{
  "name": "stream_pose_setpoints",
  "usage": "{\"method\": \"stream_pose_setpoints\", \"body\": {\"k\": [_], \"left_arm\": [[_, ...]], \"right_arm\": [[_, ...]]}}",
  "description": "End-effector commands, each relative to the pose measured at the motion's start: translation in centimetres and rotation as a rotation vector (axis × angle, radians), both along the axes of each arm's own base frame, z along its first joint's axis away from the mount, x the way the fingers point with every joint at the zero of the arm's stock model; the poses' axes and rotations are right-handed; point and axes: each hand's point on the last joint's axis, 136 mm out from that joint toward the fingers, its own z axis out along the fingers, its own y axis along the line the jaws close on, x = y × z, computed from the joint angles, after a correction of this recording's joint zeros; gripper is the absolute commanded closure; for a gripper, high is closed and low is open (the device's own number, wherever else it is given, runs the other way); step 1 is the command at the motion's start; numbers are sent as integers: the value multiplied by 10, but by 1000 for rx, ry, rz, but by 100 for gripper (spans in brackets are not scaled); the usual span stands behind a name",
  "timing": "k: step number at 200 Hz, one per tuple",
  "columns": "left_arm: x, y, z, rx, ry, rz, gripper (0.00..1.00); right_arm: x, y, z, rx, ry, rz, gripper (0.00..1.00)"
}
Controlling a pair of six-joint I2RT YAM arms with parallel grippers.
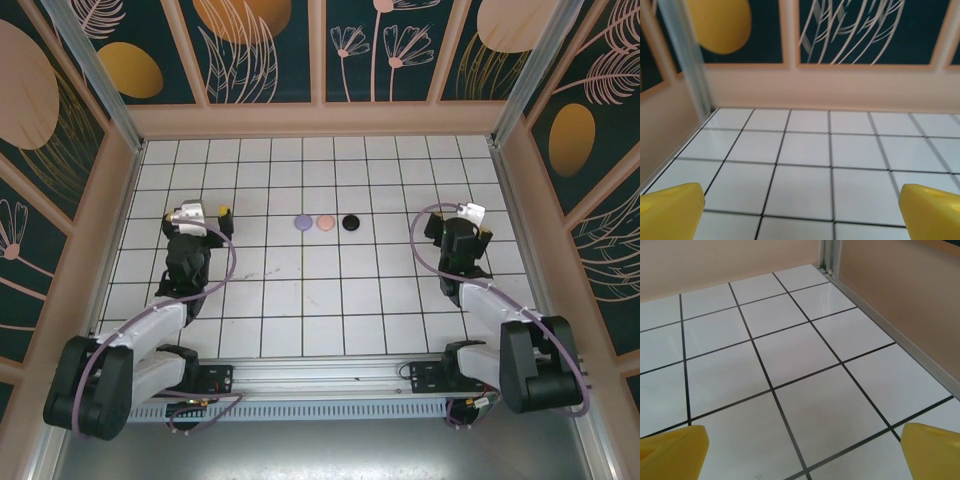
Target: Insert wireless bluetooth earbuds into charging case
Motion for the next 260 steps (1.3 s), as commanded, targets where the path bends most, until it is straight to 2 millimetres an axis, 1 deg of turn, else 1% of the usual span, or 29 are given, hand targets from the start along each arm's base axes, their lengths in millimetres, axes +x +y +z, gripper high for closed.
{"method": "stream_pose_setpoints", "body": {"k": [1, 33, 47, 52, 63, 85, 100, 109, 114, 122, 130, 139, 149, 155, 190, 216, 238, 260], "left_arm": [[-5, 17, 12, 5, -112, 73, 1], [-16, 31, -15, -3, -105, 98, 1], [-17, 37, -11, -15, -140, 107, 1], [-15, 39, -11, -16, -143, 104, 1], [-10, 38, -15, -14, -139, 77, 1], [-4, 36, -24, -19, -131, 29, 1], [1, 27, -33, -4, -109, -32, 1], [3, 26, -34, -1, -111, -43, 1], [7, 26, -37, -3, -89, -44, 1], [11, 25, -39, -8, -68, -63, 1], [15, 26, -41, -18, -60, -62, 1], [22, 28, -45, -28, -27, -62, 1], [26, 34, -47, -53, -15, -50, 1], [29, 38, -48, -70, -4, -37, 1], [31, 40, -50, -74, 3, -24, 1], [30, 41, -49, -73, 2, -20, 1], [30, 43, -49, -71, 2, -7, 1], [30, 44, -49, -70, 1, -1, 1]], "right_arm": [[15, 2, 28, 11, -181, 37, 1], [15, 8, 19, 7, -214, 94, 1], [11, 7, 15, 9, -235, 113, 1], [10, 7, 12, 11, -240, 119, 1], [11, 9, 12, 9, -241, 147, 1], [11, 14, 18, -10, -280, 209, 1], [5, 9, 15, -7, -320, 205, 1], [5, 8, 8, -3, -321, 204, 1], [5, 10, 4, -8, -316, 217, 1], [8, 12, 4, -20, -327, 228, 1], [14, 13, -5, 2, -270, 236, 1], [18, 11, -3, 15, -281, 245, 1], [21, 4, -8, 50, -252, 225, 1], [22, 4, -6, 45, -261, 221, 1], [22, 4, -8, 42, -249, 218, 1], [18, 5, -5, -13, -264, 159, 1], [17, 6, -5, -20, -264, 162, 1], [22, 7, -6, 2, -252, 191, 1]]}}
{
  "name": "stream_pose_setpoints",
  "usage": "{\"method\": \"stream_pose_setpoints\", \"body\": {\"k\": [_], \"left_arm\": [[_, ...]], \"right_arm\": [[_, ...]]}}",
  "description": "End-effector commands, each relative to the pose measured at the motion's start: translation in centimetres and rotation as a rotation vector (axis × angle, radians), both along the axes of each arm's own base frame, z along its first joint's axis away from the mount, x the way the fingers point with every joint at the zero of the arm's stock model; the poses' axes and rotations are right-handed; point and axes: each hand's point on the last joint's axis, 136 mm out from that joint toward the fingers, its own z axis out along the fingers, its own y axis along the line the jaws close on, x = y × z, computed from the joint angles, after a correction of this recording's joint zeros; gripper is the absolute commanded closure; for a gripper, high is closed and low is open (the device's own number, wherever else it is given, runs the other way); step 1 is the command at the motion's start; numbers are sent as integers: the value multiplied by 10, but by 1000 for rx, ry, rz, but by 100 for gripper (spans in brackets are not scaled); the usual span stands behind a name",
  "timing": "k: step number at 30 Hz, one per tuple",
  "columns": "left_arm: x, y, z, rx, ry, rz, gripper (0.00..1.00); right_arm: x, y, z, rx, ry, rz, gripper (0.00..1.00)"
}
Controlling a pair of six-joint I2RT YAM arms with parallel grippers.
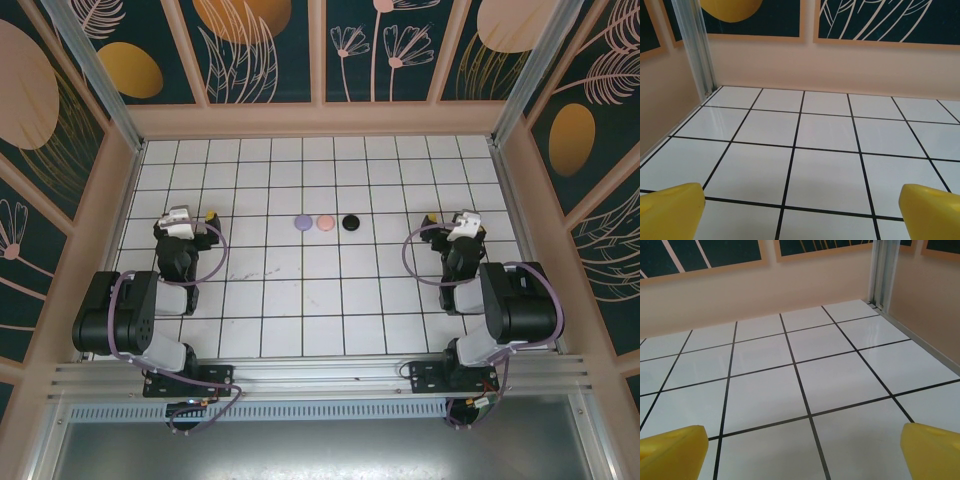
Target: Insert wireless bluetooth earbuds into charging case
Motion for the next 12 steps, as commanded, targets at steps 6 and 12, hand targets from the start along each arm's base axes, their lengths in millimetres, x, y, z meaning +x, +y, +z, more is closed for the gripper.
{"method": "stream_pose_setpoints", "body": {"k": [6, 12], "left_arm": [[1, 3, 2, -12, -9, 15, 1], [0, 4, 3, -13, -14, 23, 1]], "right_arm": [[7, -2, 9, 11, -28, 34, 1], [6, -1, 9, 21, -28, 57, 1]]}}
